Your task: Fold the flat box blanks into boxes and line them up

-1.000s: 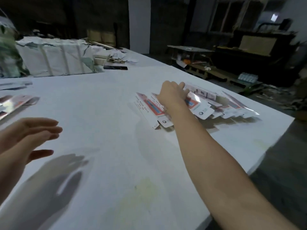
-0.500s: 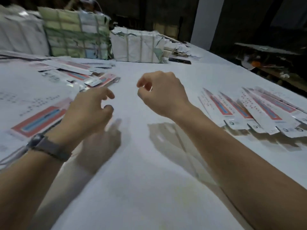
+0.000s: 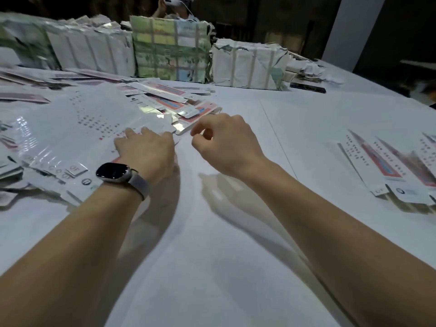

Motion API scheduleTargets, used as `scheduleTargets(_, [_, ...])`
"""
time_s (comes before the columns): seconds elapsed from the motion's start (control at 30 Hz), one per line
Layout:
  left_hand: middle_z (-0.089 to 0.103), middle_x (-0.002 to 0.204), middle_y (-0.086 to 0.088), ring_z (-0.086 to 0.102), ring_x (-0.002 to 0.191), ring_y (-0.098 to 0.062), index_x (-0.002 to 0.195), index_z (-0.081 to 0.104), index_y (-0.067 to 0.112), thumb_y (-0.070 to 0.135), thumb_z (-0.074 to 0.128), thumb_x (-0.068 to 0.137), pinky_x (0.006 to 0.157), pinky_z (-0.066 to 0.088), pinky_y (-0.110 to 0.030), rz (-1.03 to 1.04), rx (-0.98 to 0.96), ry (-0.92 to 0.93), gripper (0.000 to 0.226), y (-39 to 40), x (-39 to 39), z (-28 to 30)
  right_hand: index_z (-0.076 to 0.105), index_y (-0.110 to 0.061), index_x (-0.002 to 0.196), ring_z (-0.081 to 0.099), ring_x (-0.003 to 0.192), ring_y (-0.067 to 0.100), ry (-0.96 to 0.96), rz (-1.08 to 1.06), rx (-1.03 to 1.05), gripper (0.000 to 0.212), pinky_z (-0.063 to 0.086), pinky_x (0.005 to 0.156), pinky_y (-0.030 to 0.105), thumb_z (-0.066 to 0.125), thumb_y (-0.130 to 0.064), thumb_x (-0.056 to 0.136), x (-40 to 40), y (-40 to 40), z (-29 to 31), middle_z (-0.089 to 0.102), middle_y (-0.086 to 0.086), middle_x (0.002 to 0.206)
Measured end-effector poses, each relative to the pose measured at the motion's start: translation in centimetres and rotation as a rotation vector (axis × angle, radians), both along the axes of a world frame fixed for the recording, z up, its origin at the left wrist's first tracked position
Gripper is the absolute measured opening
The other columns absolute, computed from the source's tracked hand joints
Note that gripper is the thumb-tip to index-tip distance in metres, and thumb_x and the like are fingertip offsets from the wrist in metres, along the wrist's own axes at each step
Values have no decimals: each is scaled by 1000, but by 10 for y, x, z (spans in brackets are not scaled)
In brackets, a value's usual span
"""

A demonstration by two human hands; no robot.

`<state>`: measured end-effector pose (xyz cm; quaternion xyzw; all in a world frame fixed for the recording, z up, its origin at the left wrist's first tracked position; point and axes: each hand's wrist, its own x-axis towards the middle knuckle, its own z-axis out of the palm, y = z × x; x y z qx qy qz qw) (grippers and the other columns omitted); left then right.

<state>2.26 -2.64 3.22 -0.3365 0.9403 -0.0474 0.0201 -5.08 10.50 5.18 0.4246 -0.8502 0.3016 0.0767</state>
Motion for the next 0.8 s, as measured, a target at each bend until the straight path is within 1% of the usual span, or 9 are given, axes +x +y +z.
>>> scheduleTargets(0.1, [51,128,-20,44,127,-47,133,47,14,31,49,102,97,41,-52,-26,-12,36,35,11,2,5,71,-34,95,60,90,21,-26,-15,-16,17,44,72,30,56,-32,87,-6,4,-3,63,-12,80])
scheduleTargets(0.17, [55,101,-14,55,109,-44,131,46,13,21,46,101,79,40,-44,-81,-58,169,31,16,3,11,72,-33,95,60,90,22,-15,-19,-33,18,45,72,30,56,-31,87,-7,5,-2,62,-12,78])
scheduleTargets(0.23, [37,74,-6,49,81,-39,131,42,15,9,47,96,67,33,-40,-113,-97,331,36,21,3,21,73,-31,95,60,88,22,-3,-23,-94,19,49,76,33,57,-29,86,-9,6,1,60,-12,74])
scheduleTargets(0.3, [33,69,-6,40,70,-35,138,39,19,4,48,93,61,31,-41,-148,-133,517,48,26,5,31,74,-29,94,60,82,22,15,-41,-202,19,51,77,36,58,-26,85,-13,9,9,58,-12,66])
scheduleTargets(0.37, [54,81,-19,49,71,-41,143,41,21,4,50,95,60,42,-45,-257,-70,787,51,29,7,40,73,-27,96,58,72,16,45,-63,-337,18,52,73,34,59,-24,84,-19,16,21,55,-14,61])
scheduleTargets(0.47, [71,119,-10,69,93,-25,136,54,19,12,54,99,73,59,-35,-422,230,1133,37,35,10,52,66,-22,108,53,66,10,87,-64,-550,23,52,67,37,58,-24,87,-26,29,42,58,-11,70])
scheduleTargets(0.53, [75,110,0,74,89,-15,124,61,18,12,55,101,70,63,-30,-439,670,1188,24,40,9,54,61,-22,116,54,71,14,96,-42,-593,26,55,68,40,56,-26,91,-31,38,53,59,-3,78])
scheduleTargets(0.63, [78,96,-6,76,84,-24,109,61,17,4,50,101,59,62,-36,-443,1337,1081,19,50,7,48,62,-22,122,52,68,10,82,-14,-520,29,55,66,43,57,-28,95,-37,49,57,50,-14,72])
scheduleTargets(0.8, [74,107,-11,71,94,-28,115,56,27,17,43,106,80,59,-47,-472,1575,1029,19,58,-2,28,60,-28,135,49,68,7,65,-33,-347,40,47,67,34,60,-33,96,-42,56,47,49,-15,73])
